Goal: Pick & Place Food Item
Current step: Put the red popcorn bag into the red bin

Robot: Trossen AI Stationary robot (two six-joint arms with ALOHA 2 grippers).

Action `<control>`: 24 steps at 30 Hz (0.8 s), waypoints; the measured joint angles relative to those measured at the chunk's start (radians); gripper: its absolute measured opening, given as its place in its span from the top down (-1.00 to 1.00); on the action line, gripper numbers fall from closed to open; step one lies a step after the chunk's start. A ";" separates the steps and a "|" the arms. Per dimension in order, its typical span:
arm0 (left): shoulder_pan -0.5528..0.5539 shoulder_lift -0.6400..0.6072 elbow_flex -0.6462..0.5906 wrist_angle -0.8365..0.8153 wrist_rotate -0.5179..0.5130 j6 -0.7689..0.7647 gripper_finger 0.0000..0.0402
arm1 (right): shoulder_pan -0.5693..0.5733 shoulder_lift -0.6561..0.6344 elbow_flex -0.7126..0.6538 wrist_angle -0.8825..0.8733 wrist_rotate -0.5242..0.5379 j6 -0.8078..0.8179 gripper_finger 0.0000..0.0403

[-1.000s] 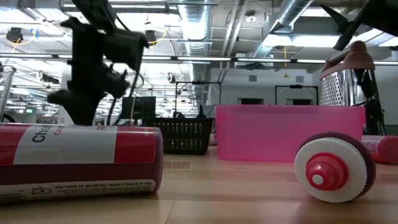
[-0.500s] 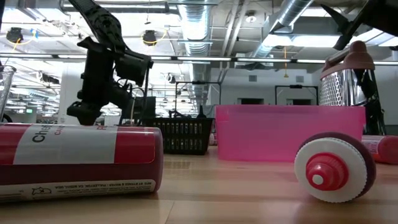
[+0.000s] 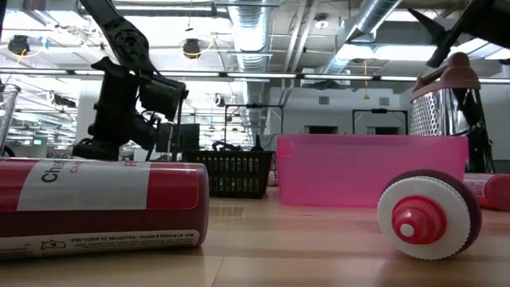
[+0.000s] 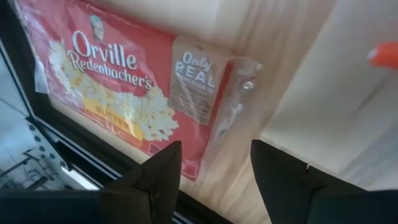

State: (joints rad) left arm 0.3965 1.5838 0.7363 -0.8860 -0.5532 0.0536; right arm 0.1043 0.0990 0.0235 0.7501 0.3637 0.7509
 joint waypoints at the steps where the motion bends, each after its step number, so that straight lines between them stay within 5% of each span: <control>1: 0.010 0.003 -0.003 0.004 0.005 0.009 0.08 | 0.000 0.000 0.000 -0.005 0.000 0.000 -0.17; 17: 0.052 0.080 -0.004 0.096 -0.044 0.014 0.30 | 0.000 0.000 0.000 -0.006 0.000 0.009 -0.17; 24: 0.054 0.076 -0.006 0.119 -0.034 -0.010 0.83 | 0.000 0.000 0.000 -0.010 0.000 0.004 -0.17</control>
State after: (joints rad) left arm 0.4503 1.6596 0.7307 -0.7674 -0.5876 0.0438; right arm 0.1043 0.0986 0.0235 0.7404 0.3637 0.7554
